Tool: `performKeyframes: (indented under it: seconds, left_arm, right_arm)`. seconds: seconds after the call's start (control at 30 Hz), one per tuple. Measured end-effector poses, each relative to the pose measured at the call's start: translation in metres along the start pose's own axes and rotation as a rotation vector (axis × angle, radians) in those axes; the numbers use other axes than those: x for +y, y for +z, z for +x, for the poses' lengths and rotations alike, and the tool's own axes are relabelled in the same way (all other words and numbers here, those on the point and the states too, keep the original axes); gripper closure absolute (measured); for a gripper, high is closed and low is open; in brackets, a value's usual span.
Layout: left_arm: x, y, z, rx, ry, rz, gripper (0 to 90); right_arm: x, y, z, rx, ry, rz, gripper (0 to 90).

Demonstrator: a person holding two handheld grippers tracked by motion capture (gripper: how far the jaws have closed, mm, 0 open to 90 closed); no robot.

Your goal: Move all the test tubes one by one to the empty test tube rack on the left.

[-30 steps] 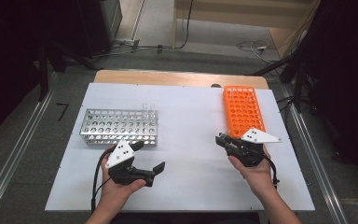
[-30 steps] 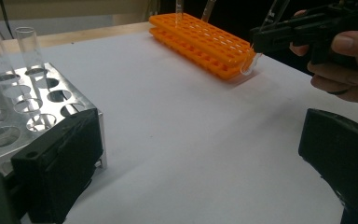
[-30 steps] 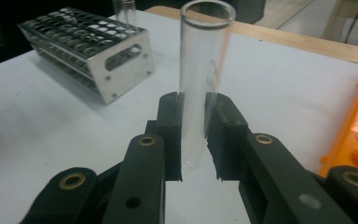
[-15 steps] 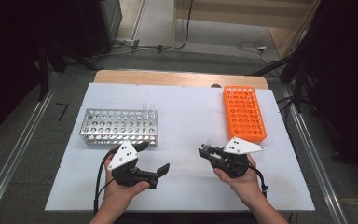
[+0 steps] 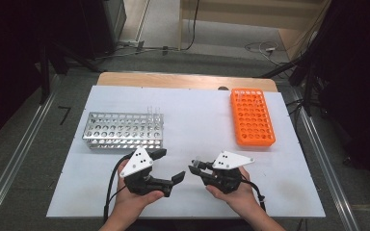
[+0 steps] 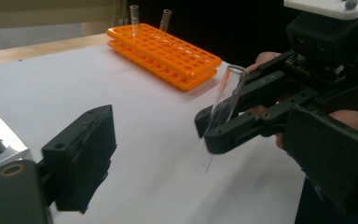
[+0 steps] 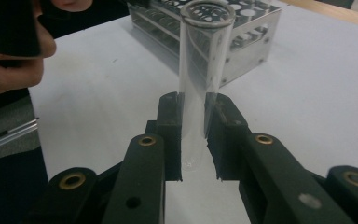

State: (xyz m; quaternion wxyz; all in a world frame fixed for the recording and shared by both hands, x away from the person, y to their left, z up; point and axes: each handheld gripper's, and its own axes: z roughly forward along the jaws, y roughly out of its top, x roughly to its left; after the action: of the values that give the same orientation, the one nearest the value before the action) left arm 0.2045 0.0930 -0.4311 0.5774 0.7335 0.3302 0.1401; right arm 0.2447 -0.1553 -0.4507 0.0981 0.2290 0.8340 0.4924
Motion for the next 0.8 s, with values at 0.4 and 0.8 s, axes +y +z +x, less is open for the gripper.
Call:
performKeyframes:
  seconds: [0.4,0.8]
  left_arm:
    - [-0.001,0.007,-0.012,-0.035,0.043,0.015,48.0]
    - [-0.002,0.009,-0.015,-0.053,0.071,0.025,71.7]
  right_arm:
    - [0.003,0.015,0.024,0.065,-0.039,0.027,73.7]
    - [0.007,0.012,0.027,0.096,-0.04,0.037,73.7]
